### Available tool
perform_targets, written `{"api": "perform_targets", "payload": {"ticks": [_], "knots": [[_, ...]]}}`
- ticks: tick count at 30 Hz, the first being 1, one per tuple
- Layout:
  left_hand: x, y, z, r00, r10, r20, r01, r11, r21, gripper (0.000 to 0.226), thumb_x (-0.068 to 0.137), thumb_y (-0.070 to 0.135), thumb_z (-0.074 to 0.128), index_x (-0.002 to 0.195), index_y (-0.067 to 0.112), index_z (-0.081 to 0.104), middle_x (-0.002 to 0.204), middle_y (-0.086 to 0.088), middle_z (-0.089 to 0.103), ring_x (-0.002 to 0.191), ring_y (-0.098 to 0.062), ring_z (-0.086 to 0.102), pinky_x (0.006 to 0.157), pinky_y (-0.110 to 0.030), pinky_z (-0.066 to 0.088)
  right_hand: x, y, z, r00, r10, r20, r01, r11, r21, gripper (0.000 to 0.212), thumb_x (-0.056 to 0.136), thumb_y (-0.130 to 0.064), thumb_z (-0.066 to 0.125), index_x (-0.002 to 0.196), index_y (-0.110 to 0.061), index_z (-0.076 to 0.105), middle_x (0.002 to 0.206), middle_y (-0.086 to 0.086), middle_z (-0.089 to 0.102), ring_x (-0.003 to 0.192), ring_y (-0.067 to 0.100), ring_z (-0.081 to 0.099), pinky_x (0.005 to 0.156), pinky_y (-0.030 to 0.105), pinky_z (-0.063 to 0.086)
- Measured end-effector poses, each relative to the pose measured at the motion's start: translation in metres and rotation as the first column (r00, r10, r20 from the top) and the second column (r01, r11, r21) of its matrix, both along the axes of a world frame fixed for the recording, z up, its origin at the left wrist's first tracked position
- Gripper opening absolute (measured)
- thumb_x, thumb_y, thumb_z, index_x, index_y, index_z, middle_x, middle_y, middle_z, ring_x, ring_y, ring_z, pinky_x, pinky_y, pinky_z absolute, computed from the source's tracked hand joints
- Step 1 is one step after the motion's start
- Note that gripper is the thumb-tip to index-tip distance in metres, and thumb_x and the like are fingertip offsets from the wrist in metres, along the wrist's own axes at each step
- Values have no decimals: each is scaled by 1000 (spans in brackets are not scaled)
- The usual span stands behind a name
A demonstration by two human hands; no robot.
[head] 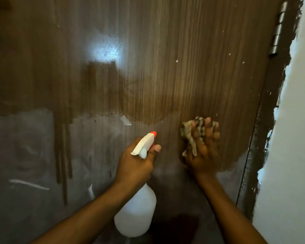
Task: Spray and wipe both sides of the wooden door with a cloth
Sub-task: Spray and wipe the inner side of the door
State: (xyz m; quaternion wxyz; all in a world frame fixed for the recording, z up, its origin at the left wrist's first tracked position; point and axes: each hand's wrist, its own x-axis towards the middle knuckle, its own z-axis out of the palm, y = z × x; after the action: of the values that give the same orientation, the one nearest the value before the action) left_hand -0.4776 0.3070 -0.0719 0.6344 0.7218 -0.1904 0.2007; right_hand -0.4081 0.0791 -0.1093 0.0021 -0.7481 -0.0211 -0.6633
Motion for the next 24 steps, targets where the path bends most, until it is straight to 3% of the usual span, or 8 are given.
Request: {"api": "perform_targets", "payload": {"ticks": [3,5,7,10,13,16,20,24], "knots": [[6,20,2,999,36,34,-35,999,-7,48,83,33,64,126,15,51,113,2,59,105,-15,57,91,-28,47,10,57,46,1000,-22,-1,21,948,318,70,92,-47,36,155,-19,30,163,22,14,149,48,8,123,55,10],[9,33,4,994,64,89,-64,998,4,44,84,31,64,124,15,53,108,4,58,100,-11,56,86,-24,44,19,94,55,999,-27,-18,30,976,215,72,88,-44,42,155,-19,31,163,22,16,149,49,9,123,54,7],[12,49,4,990,83,114,-87,996,25,41,84,33,64,121,18,55,106,3,61,98,-12,58,83,-23,45,23,109,33,999,-13,-44,13,1000,0,74,86,-43,49,154,-19,33,161,22,21,148,50,13,121,57,13],[11,79,4,990,111,83,-111,994,-5,46,83,37,64,124,20,54,113,0,63,102,-18,60,89,-34,51,14,89,-17,999,16,-47,-24,985,-173,64,95,-40,50,154,-21,32,159,21,27,148,48,18,118,60,22],[7,115,7,990,131,56,-129,991,-34,57,79,41,64,129,17,52,119,-7,63,105,-27,62,92,-47,52,10,74,-13,1000,22,-21,-21,999,48,63,95,-35,44,154,-20,28,162,20,22,150,44,14,116,63,22],[4,145,11,986,149,73,-147,989,-33,64,75,46,62,131,17,50,122,-8,62,107,-25,61,93,-47,51,21,121,34,999,17,31,-25,957,289,68,92,-35,44,155,-18,24,163,22,14,150,47,8,120,61,14],[2,174,12,983,173,61,-172,985,-10,62,76,48,61,128,15,53,118,-9,65,102,-26,63,90,-44,53,32,190,27,998,32,-50,-32,999,0,71,86,-27,54,154,-19,34,163,18,13,150,46,8,121,59,13],[-1,206,2,982,187,13,-186,980,-68,54,83,37,63,130,14,50,125,-8,59,108,-27,59,92,-39,49,21,160,-22,992,-52,-115,19,963,-267,66,90,-32,57,152,-16,39,161,21,24,149,46,13,116,63,23]]}}
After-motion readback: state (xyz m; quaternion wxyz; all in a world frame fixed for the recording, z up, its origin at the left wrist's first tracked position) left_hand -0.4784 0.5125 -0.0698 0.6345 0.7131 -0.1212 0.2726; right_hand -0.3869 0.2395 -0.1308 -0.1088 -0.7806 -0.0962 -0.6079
